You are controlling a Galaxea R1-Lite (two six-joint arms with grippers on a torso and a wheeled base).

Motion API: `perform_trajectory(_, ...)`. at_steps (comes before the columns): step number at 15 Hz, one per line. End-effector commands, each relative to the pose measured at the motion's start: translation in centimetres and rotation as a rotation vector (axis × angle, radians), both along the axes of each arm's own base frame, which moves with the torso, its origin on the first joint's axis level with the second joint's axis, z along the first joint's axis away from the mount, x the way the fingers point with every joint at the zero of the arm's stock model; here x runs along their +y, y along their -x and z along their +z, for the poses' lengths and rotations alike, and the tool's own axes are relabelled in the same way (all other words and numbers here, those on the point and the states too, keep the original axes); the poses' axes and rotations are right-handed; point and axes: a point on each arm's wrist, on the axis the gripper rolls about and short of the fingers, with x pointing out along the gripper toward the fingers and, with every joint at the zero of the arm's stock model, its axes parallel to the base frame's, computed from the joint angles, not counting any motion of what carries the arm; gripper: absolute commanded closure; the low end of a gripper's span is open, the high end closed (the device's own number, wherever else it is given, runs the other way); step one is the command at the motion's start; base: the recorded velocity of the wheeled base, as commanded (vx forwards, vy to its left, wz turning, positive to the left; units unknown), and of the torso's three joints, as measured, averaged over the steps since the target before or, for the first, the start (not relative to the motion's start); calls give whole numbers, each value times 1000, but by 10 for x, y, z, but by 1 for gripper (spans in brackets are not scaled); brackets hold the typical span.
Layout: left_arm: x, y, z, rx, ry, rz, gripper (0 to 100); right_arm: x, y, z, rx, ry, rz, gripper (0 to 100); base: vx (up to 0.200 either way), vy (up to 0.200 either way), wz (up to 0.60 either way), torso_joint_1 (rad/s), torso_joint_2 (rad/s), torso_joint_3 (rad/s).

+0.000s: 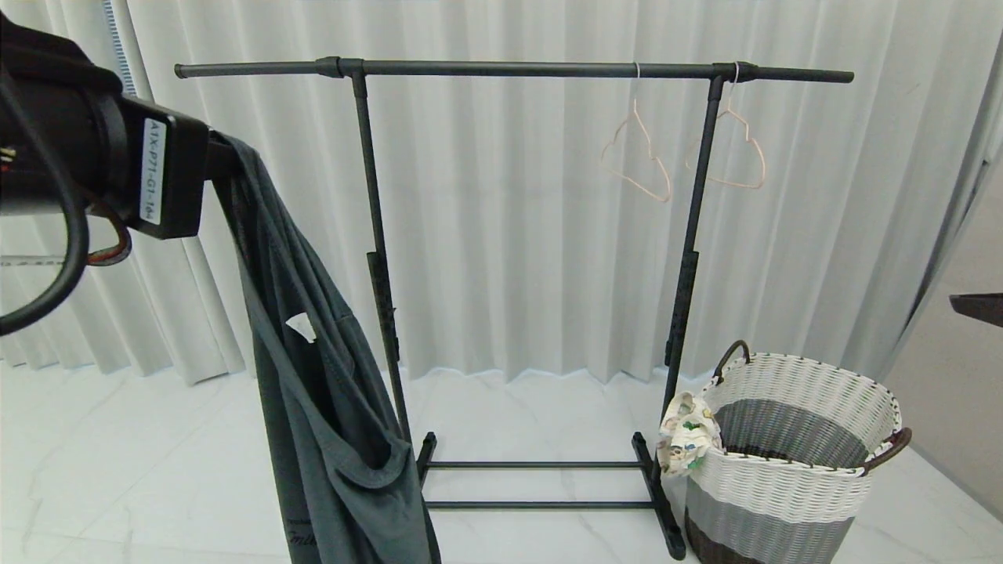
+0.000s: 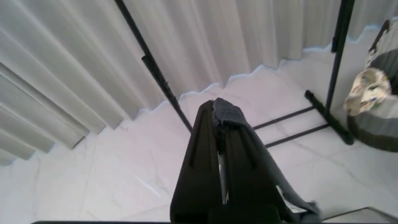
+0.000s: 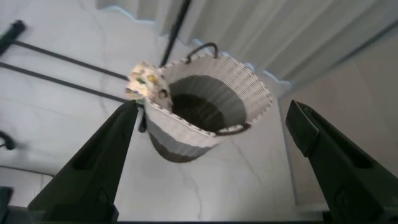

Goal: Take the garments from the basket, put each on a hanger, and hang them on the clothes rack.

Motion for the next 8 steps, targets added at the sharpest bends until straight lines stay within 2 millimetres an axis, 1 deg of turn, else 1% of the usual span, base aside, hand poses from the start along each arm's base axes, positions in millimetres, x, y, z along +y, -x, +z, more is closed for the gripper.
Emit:
perform_trajectory(1,7,9,0,-12,-5,2,100,-6,0,-1,1,7,-45,0,0,0,0,0,0,0)
perform_trajectory(2,11,7,-1,-11,-16,23,100,-8,0,-2,3,15,-72,0,0,0,0,0,0,0)
perform_trajectory(4,11,6,0,-11,-16,24,100,-8,-1,-4,9,21,-92,0,0,0,0,0,0,0)
perform_trajectory(8,11,6,0,-14,-33,19,100,-7,-1,-5,16,-5,-57,0,0,0,0,10,-20,-8)
